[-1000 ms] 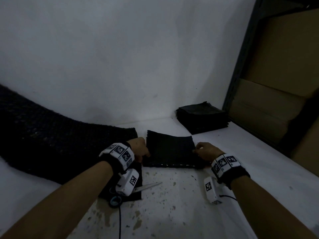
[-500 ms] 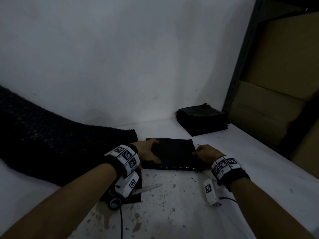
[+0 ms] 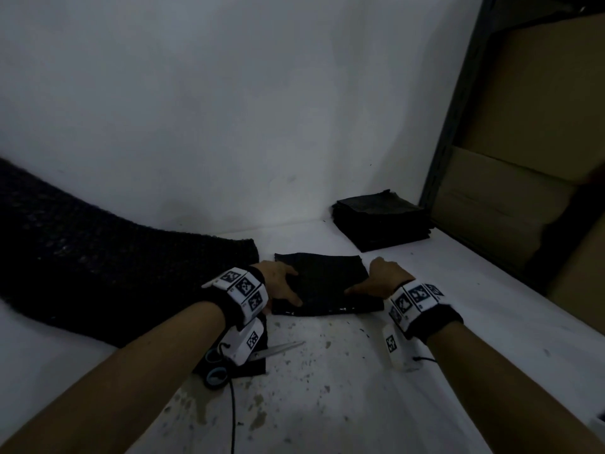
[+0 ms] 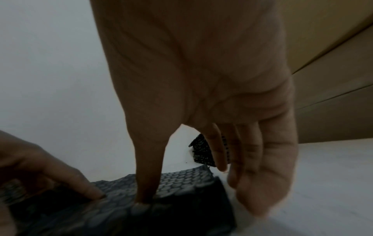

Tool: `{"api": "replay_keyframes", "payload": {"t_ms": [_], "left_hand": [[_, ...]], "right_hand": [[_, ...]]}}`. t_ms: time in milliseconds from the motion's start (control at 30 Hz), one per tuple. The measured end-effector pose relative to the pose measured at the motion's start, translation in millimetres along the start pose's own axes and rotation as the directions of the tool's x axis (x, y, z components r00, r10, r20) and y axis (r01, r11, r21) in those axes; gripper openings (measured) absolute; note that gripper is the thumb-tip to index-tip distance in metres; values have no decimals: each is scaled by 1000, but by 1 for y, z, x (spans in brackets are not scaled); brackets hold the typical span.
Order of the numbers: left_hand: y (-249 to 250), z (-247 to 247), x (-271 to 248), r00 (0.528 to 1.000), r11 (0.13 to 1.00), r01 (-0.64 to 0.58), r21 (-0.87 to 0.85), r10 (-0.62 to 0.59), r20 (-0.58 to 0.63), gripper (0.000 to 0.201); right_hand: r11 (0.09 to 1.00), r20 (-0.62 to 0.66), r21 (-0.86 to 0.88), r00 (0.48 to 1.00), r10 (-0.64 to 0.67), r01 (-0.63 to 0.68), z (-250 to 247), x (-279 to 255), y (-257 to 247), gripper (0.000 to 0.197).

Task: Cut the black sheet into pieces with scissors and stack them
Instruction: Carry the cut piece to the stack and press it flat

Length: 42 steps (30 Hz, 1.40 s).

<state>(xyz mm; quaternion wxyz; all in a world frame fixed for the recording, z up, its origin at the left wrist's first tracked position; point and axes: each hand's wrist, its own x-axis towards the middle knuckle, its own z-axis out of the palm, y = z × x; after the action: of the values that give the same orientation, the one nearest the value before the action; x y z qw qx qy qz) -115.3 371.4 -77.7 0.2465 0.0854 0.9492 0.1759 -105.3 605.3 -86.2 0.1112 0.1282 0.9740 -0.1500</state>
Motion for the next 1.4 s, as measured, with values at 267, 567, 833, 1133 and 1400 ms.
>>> {"api": "replay_keyframes", "payload": {"t_ms": [267, 567, 833, 1133, 1400], "left_hand": [[1, -1, -4, 1000, 1000, -5, 7, 5, 1, 90], [-2, 1, -7, 1000, 999, -27, -24, 27, 2, 99], [-7, -7, -12, 995, 983, 8, -183, 10, 101, 102], [-12, -14, -11, 987, 967, 24, -253, 18, 160, 98], [-3, -15, -15, 995, 977, 89, -192, -81, 49, 62]], "right_hand": [[997, 68, 66, 997, 41, -46, -5, -10, -1, 83], [998, 67, 43, 997, 33, -35, 1, -26, 0, 108], [976, 96, 169, 988, 120, -135, -11, -24, 18, 82], [673, 213, 723, 977, -5, -154, -14, -11, 29, 34], [184, 76, 983, 965, -253, -29, -38, -28, 3, 23]]}}
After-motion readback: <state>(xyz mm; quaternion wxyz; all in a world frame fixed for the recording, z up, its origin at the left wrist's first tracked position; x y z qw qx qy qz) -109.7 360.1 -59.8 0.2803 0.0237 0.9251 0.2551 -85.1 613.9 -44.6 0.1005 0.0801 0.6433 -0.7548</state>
